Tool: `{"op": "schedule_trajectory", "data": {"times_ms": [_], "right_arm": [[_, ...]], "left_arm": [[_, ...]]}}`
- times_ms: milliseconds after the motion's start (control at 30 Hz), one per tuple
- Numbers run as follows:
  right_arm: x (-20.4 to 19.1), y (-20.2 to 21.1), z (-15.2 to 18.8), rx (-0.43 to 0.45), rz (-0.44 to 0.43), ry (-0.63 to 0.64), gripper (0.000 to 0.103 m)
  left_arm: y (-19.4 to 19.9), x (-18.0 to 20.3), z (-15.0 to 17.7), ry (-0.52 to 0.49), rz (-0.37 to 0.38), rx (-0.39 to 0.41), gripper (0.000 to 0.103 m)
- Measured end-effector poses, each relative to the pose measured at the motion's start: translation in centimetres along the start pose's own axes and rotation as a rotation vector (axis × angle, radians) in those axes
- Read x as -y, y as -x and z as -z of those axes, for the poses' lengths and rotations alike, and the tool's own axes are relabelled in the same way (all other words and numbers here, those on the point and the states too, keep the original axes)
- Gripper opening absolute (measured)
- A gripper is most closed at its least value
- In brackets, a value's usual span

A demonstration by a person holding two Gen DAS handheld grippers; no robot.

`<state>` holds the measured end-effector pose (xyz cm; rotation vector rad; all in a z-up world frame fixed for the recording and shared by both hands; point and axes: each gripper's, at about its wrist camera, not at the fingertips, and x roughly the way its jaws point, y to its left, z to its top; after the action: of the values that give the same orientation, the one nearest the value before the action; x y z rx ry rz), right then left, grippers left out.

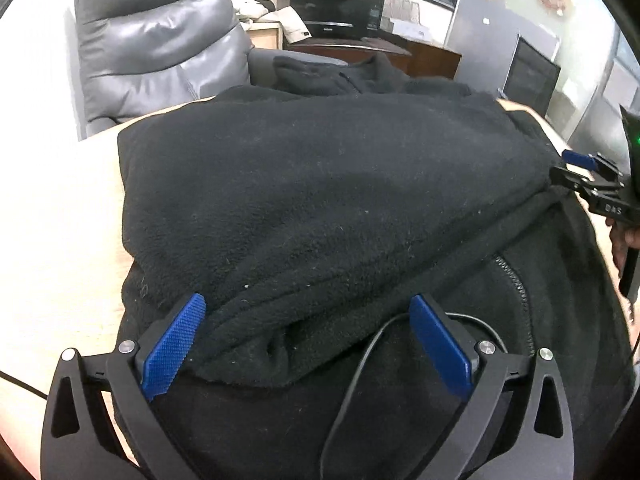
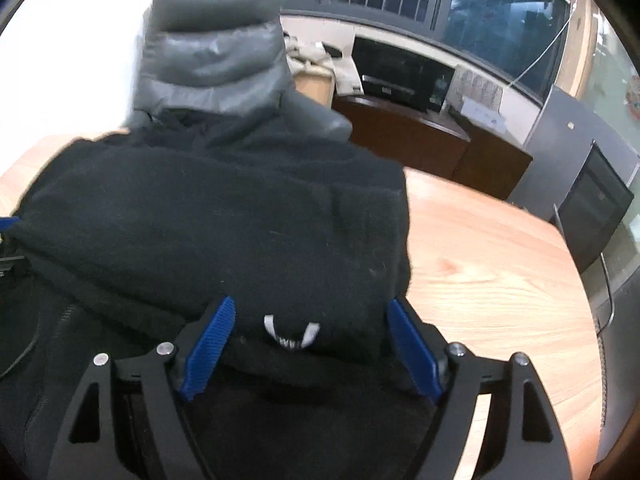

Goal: Fold clothes

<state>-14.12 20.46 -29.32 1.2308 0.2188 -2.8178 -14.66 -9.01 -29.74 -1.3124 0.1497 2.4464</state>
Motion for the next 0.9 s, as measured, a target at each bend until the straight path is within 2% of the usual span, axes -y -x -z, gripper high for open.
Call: {"op": "schedule_trajectory", "data": {"times_ms": [67, 100, 200, 267, 433, 567, 667, 800, 900], "right_arm": [[-0.1, 0.6, -0.1, 0.019, -0.034, 0.002, 0.083], [-0.4, 0.0, 0.1, -0.007, -0.038, 0.009, 0.083], [-0.2, -2.3, 1.2, -0.156, -0.02, -0.025, 0.083], [0.4, -0.4, 1.5, -0.137, -0.04, -0.072, 0.082], [2.6, 10.8, 3.4, -0.055, -0.072, -0.096, 0.082], [8.0, 19.2, 5.5, -0.035, -0.022, -0.113, 0.083], [12.0, 23.5, 7.6, -0.051, 0.045, -0.111, 0.083], [15.9, 25.5, 11.4, -0.152, 0.085, -0.011, 0.083], [18.6, 27.1, 13.8, -0.191, 0.091, 0.022, 0.082]], "left_arm": [[0.5, 0.1, -0.1, -0.003, 0.001, -0.009, 0.102], [0.8, 0.1, -0.2, -0.005, 0.001, -0.013, 0.102], [3.0, -0.1, -0.3, 0.029, 0.018, -0.009, 0.103], [5.8, -0.5, -0.2, 0.084, 0.04, 0.007, 0.103], [15.0, -2.1, 4.0, 0.18, 0.016, 0.01, 0.103], [22.2, -5.0, 9.7, 0.303, -0.064, -0.047, 0.103], [25.9, -6.9, 14.0, 0.338, -0.169, -0.126, 0.103], [29.1, -7.8, 18.9, 0.343, -0.271, -0.202, 0.103], [30.4, -7.8, 22.2, 0.323, -0.331, -0.257, 0.103]]}}
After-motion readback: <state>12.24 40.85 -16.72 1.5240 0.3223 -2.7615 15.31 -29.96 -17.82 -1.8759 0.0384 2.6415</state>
